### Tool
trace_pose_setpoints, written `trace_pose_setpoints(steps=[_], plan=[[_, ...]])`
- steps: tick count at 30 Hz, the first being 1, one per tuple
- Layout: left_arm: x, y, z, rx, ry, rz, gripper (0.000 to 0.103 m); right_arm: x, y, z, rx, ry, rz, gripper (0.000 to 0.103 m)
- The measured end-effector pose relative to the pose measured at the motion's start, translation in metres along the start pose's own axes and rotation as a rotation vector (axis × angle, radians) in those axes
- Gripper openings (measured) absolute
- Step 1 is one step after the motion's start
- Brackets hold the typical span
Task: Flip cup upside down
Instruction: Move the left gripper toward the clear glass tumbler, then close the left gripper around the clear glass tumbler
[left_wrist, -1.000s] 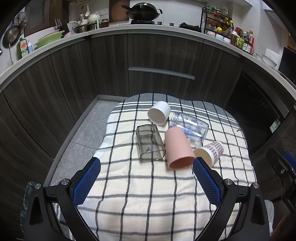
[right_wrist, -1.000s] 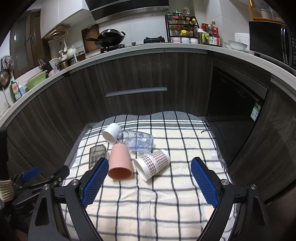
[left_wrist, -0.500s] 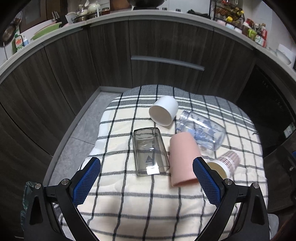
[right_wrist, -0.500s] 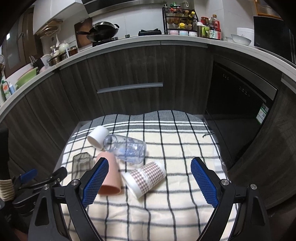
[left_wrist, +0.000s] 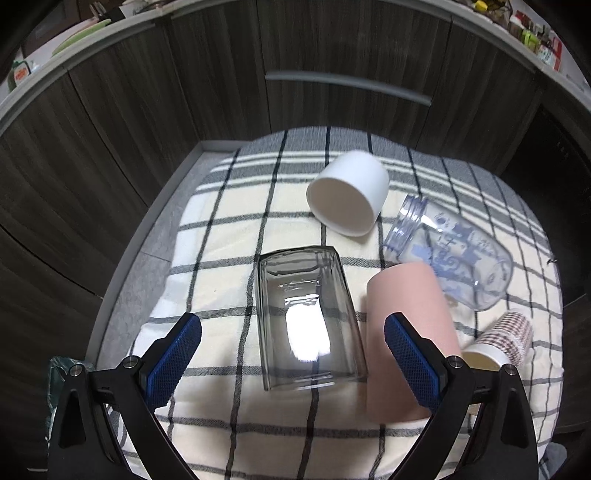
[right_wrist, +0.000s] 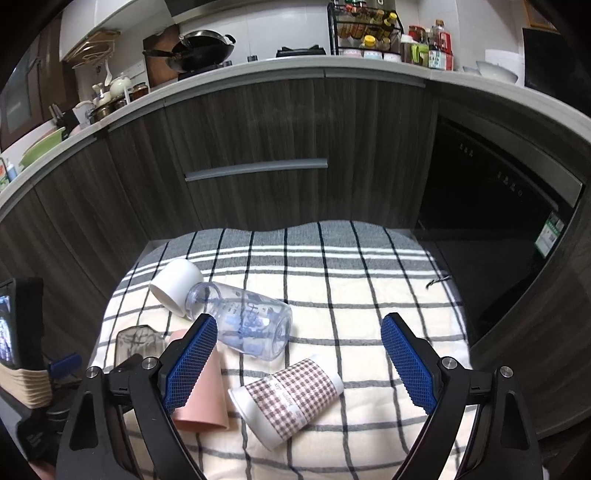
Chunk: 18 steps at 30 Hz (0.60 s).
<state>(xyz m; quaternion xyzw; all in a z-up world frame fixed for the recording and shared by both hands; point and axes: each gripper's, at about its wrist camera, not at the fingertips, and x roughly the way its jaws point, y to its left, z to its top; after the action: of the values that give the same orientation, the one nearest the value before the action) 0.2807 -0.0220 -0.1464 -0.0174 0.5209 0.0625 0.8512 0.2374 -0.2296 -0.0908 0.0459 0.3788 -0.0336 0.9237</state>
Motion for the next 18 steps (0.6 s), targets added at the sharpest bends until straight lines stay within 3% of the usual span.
trace_pose_setpoints(steps=[10,18], plan=[[0.035,-0.001,0.004,-0.011,0.065,0.031,0.096,0.027,-0.002,-0.008,0.037,0.051,0.037,0.09],[0.039,-0.006,0.005,-0.008,0.075,-0.031,0.069,0.043,-0.003,-0.018,0.061,0.104,0.072,0.09]])
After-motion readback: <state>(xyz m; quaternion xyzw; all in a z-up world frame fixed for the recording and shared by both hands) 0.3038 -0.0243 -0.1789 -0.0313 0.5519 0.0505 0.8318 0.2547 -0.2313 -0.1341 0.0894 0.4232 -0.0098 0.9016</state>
